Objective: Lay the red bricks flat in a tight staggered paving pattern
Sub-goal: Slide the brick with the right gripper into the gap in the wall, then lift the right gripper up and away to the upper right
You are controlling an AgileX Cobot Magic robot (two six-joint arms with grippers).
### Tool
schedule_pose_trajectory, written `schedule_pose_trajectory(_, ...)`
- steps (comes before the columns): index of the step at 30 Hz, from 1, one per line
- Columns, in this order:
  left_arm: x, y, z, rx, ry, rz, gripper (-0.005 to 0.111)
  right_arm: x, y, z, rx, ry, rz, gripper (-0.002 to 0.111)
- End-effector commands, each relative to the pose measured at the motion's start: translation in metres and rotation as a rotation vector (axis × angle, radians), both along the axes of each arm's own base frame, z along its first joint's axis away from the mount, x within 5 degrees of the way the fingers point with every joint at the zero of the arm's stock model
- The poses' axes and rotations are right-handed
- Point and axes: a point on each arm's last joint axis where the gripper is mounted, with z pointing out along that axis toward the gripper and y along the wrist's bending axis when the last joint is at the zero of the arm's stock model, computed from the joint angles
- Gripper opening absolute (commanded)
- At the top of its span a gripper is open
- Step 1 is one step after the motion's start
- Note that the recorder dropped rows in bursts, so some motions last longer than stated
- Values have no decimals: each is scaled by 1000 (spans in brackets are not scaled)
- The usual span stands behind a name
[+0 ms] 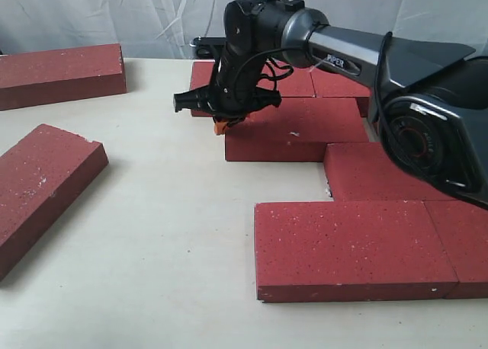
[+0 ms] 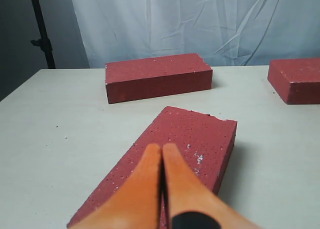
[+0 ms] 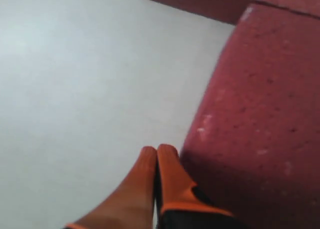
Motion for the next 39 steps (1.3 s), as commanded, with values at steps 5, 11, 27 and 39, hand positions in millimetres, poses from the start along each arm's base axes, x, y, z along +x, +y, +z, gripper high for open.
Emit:
schedule_pose_trajectory(5, 0, 0, 0, -2, -14, -1, 0, 8, -16, -3, -130, -44, -80, -1)
schedule_pose_trajectory(11, 0, 0, 0, -2, -14, -1, 0, 11, -27, -3, -253, -80, -105, -1)
schedule_pose_trajectory(27, 0, 0, 0, -2, -14, -1, 0, -4, -9, 41, -11, -47, 33, -1)
schedule_pose_trajectory(39, 0, 0, 0, -2, -14, -1, 0, -29, -13, 84, 21, 33, 201, -1)
